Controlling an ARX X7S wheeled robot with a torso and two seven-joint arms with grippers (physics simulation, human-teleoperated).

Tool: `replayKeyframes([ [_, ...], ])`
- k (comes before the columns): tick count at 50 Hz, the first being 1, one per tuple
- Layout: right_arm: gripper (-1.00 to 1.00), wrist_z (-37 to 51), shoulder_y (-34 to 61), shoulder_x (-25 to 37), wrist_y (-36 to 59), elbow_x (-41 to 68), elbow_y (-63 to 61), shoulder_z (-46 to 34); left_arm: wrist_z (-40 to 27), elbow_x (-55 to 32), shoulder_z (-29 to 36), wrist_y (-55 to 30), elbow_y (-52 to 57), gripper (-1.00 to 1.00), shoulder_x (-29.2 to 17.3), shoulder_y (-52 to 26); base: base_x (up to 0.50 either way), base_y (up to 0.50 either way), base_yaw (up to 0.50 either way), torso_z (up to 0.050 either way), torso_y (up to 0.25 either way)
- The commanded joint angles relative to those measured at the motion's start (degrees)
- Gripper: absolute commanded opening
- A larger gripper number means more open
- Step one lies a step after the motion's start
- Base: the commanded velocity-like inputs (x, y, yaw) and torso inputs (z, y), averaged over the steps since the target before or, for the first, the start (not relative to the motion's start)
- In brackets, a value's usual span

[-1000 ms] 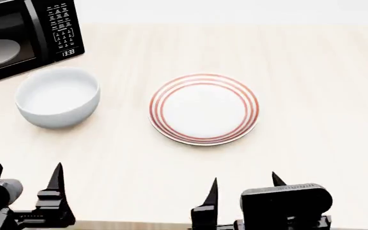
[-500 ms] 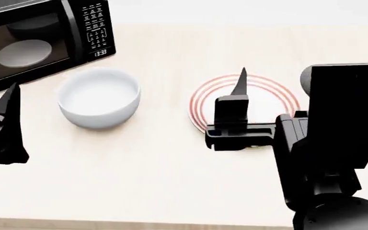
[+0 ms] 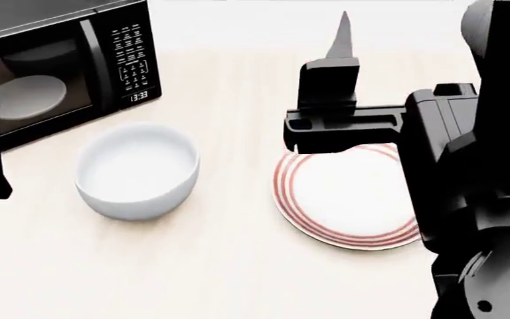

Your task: Put the white bowl to the right of the plate.

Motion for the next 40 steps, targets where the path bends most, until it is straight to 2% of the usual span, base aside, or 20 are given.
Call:
replayKeyframes([
  [1, 1.00, 6.04, 11.71, 0.90, -1.19, -0.35, 9.81, -7.80, -8.96, -8.80, 4.61, 1.39, -5.37, 1.00, -3.44, -10.31, 0.00, 0.00, 0.00, 0.000, 0.000],
  [7, 1.00, 3.92, 11.05, 2.26, -3.97, -1.73, 8.96, -9.79, -9.43, -9.48, 5.14, 2.25, -5.27, 1.00, -4.05, -10.46, 0.10, 0.00, 0.00, 0.000, 0.000],
  [21, 1.00, 4.81, 12.75, 3.04, -5.63, -1.64, 10.75, -11.07, -11.17, -11.40, 6.97, 4.07, -5.94, 1.00, -5.49, -12.63, 0.50, 0.00, 0.00, 0.000, 0.000],
  [40, 1.00, 5.44, 12.35, 3.79, -7.36, -0.91, 10.97, -12.38, -7.55, -7.53, 7.35, 4.77, -5.48, 1.00, -5.75, -10.63, 0.50, 0.00, 0.00, 0.000, 0.001],
])
